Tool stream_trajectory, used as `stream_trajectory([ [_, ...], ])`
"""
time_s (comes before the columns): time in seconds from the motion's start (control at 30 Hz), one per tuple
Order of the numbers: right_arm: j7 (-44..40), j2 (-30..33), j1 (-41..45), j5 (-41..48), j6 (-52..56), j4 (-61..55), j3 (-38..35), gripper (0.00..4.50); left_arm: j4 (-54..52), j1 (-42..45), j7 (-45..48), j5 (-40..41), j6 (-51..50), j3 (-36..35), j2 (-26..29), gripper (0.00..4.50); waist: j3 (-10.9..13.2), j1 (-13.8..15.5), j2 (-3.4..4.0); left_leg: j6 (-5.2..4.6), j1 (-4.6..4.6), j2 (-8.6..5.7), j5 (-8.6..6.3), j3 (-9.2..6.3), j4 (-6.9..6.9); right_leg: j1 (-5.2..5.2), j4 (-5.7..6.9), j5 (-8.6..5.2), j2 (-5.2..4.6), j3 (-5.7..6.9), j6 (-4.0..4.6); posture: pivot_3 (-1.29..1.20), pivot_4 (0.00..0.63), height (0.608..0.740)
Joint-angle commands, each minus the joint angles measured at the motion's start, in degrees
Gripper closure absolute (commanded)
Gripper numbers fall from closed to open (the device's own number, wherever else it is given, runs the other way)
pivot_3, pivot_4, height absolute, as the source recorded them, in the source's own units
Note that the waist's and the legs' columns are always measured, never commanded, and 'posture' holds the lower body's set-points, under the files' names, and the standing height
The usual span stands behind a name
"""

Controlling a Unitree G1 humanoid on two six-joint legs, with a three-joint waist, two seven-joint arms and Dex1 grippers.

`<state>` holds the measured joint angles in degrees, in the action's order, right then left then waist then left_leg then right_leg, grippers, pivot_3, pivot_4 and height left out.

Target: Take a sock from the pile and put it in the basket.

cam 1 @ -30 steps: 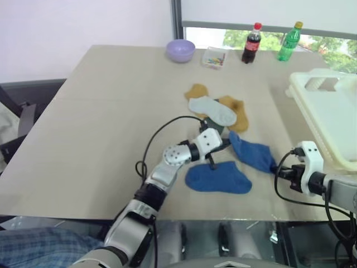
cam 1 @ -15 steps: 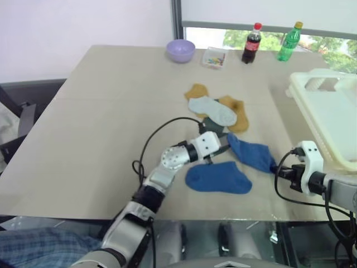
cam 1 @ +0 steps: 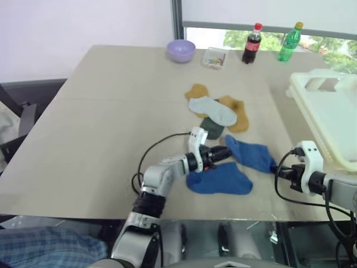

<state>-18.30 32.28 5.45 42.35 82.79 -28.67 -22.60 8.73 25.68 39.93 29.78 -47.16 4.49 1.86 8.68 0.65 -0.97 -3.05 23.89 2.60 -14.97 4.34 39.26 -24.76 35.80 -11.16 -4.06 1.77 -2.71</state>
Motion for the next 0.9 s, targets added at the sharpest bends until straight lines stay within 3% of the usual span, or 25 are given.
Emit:
stream_trajectory([
  [0.03,0.2,-0.1,-0.3,-0.5,0.1,-0.2,0.4,4.5,-3.3,0.8,-0.3,5.4,-5.2,-2.9,-0.6,2.62,0.0,0.0,0.0,0.0,0.0,0.0,0.0,0.0,0.0,0.0,0.0,0.0,0.0,0.0,0.0,0.0,0.15,0.736],
  [0.43,0.4,-0.6,-0.9,-0.8,-0.2,-0.7,0.3,4.5,-4.9,0.7,1.5,11.3,-7.2,-5.5,-0.3,2.62,0.0,0.0,-0.01,0.0,0.0,-0.02,0.0,0.01,0.01,0.01,0.0,0.01,-0.01,-0.02,0.02,0.0,0.15,0.736],
  [0.73,0.2,-0.3,-0.4,-1.1,-0.6,-0.2,0.8,4.5,-4.3,0.3,0.0,10.1,-6.9,-4.6,0.4,2.62,0.0,0.0,-0.02,0.0,0.0,-0.02,0.0,0.01,0.01,0.0,-0.01,0.01,-0.01,-0.02,0.02,0.0,0.15,0.736],
  [0.83,0.2,-0.3,-0.5,-1.3,-0.7,-0.1,0.9,4.5,-4.1,0.2,-0.4,10.2,-6.5,-5.1,0.6,3.39,0.0,0.0,-0.02,0.0,0.0,-0.02,0.0,0.01,0.01,0.0,0.0,0.01,-0.01,-0.02,0.02,0.0,0.15,0.736],
  [0.9,0.2,-0.4,-0.5,-1.3,-0.7,-0.3,0.9,4.5,-4.3,0.1,-1.0,10.3,-6.4,-5.6,0.7,4.26,0.0,0.0,-0.02,0.0,0.0,-0.02,0.0,0.01,0.01,0.0,-0.01,0.01,-0.01,-0.02,0.02,0.0,0.15,0.736],
])
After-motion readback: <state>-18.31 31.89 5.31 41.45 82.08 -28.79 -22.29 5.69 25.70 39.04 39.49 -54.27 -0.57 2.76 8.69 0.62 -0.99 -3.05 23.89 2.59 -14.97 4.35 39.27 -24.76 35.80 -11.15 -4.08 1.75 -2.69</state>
